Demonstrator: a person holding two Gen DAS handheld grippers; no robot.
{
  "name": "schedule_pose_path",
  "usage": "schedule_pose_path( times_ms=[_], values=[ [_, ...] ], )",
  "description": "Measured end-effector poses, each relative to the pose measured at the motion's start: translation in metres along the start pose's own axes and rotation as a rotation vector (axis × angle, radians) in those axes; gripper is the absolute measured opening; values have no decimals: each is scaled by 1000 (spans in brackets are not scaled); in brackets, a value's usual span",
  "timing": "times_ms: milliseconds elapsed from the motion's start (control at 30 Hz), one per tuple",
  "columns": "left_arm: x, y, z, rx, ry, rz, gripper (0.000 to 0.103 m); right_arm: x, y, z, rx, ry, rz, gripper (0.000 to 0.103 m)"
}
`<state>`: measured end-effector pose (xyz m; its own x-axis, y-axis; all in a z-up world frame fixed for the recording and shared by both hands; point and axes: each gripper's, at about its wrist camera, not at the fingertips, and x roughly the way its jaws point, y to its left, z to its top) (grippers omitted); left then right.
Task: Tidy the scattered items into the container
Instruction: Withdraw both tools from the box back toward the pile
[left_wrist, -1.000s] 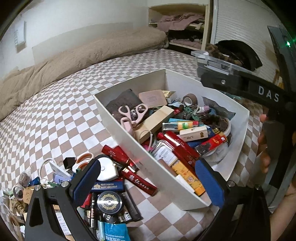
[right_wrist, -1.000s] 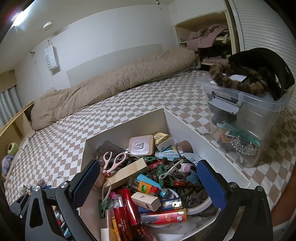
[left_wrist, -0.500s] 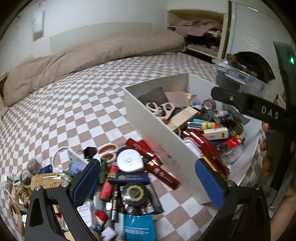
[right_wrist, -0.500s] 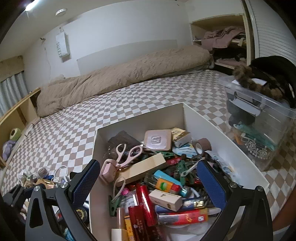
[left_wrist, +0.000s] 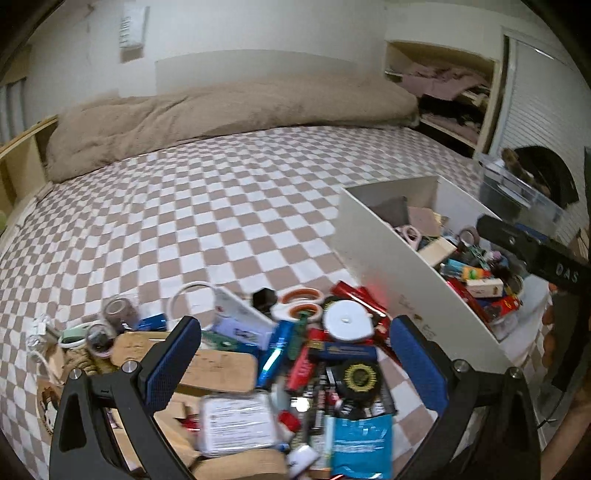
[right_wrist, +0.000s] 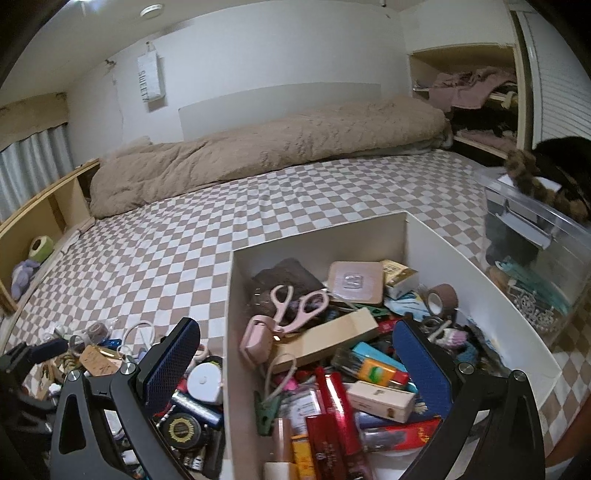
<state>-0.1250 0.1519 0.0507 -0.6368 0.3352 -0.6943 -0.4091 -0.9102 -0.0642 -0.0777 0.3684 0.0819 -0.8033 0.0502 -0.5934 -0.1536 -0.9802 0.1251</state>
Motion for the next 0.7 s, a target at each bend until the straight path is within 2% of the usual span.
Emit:
schedule_pose_path(
  times_ms=[333, 433, 700],
  values=[
    [-12, 50, -8, -57, -24, 52, 103, 5, 48, -4, -91, -4, 36, 103],
    [-21, 65, -12, -74, -44, 69, 103, 6, 63, -6, -111, 2, 71, 103],
    [-39, 100, -18, -127, -87, 106, 103, 8, 92, -13, -155, -12, 99, 103]
  ],
)
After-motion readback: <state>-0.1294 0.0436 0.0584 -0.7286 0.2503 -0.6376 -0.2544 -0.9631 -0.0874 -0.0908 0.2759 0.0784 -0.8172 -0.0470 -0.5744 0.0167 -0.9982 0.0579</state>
